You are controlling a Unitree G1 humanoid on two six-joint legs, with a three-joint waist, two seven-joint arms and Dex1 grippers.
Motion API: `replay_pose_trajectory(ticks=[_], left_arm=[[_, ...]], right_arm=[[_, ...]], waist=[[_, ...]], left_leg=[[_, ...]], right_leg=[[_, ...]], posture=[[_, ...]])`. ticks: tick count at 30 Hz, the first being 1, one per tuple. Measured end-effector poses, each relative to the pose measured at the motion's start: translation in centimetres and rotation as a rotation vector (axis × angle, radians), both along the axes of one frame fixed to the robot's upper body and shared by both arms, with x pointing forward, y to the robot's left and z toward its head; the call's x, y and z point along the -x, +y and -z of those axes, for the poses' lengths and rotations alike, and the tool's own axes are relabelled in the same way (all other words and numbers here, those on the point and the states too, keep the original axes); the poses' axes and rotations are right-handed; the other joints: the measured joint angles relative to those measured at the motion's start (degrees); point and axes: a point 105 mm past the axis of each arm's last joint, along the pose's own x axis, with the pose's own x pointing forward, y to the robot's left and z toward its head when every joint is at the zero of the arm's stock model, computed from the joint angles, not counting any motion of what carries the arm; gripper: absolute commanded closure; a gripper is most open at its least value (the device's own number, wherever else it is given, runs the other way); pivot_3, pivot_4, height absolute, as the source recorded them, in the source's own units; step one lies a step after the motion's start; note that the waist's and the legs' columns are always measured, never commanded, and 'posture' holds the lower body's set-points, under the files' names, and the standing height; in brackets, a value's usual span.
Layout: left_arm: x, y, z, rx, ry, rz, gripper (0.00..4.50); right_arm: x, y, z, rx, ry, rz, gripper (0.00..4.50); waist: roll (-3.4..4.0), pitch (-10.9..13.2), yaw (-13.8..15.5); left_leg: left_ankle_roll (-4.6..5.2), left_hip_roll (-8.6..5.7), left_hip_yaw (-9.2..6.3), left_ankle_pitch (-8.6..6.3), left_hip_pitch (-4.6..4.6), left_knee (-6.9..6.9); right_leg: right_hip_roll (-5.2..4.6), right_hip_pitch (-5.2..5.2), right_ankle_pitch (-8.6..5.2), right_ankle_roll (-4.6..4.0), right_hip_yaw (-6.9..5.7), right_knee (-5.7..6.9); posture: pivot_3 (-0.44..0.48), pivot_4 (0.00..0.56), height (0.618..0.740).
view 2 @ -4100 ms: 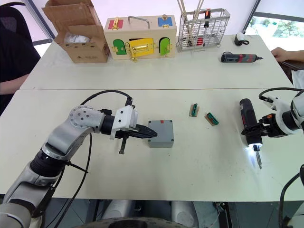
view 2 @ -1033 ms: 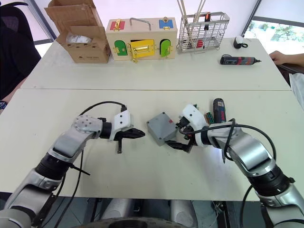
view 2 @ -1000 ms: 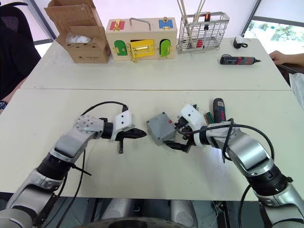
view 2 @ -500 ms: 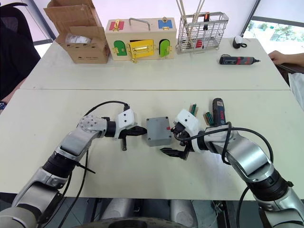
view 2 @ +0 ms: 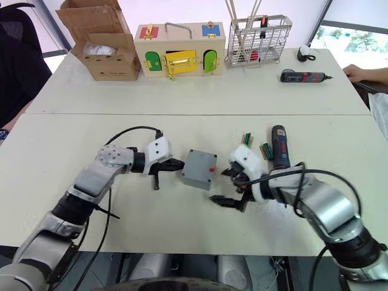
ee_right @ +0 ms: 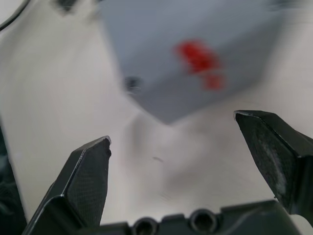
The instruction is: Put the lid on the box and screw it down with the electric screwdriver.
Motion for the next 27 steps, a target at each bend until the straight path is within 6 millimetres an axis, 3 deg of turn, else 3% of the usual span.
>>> replay_pose_trajectory(ticks=[4,8,17,27], left_arm=[[-0.2,1.3,-2.3,0.079,0.021,-0.04,4.5],[1.0,1.4,-4.2,0.102,0.022,0.01,4.5],[2.0,0.5,-2.2,0.044,0.065,0.043,4.5],[2.7,-0.5,-1.7,0.055,0.078,0.073,4.5]], right_arm=[[-1.0,-1.4,-2.5,-0.089,-0.059,0.089,0.02],[-1.4,-1.7,-2.4,-0.12,-0.052,0.13,0.02],[-0.9,0.3,0.3,-0.088,0.005,0.102,0.02],[-1.2,0.0,0.2,-0.078,-0.012,0.117,0.02]], waist=[[-0.02,0.01,0.09],[-0.01,0.01,0.07],[-0.01,0.01,0.0],[-0.01,0.01,0.11]], left_leg=[[0.13,0.02,-0.05,-0.07,0.0,0.0],[0.12,0.01,-0.03,-0.07,0.0,0.0],[0.07,0.01,-0.03,-0.04,0.0,0.0],[0.08,0.0,-0.03,-0.04,0.0,0.0]], right_leg=[[-0.02,0.03,0.0,0.0,-0.01,0.01],[-0.03,0.03,0.0,0.0,0.0,0.02],[0.01,0.02,0.0,0.0,0.0,0.02],[0.02,0.03,0.0,0.0,0.0,0.01]], posture=[[0.0,0.15,0.74],[0.0,0.15,0.74],[0.0,0.15,0.74],[0.0,0.15,0.74]])
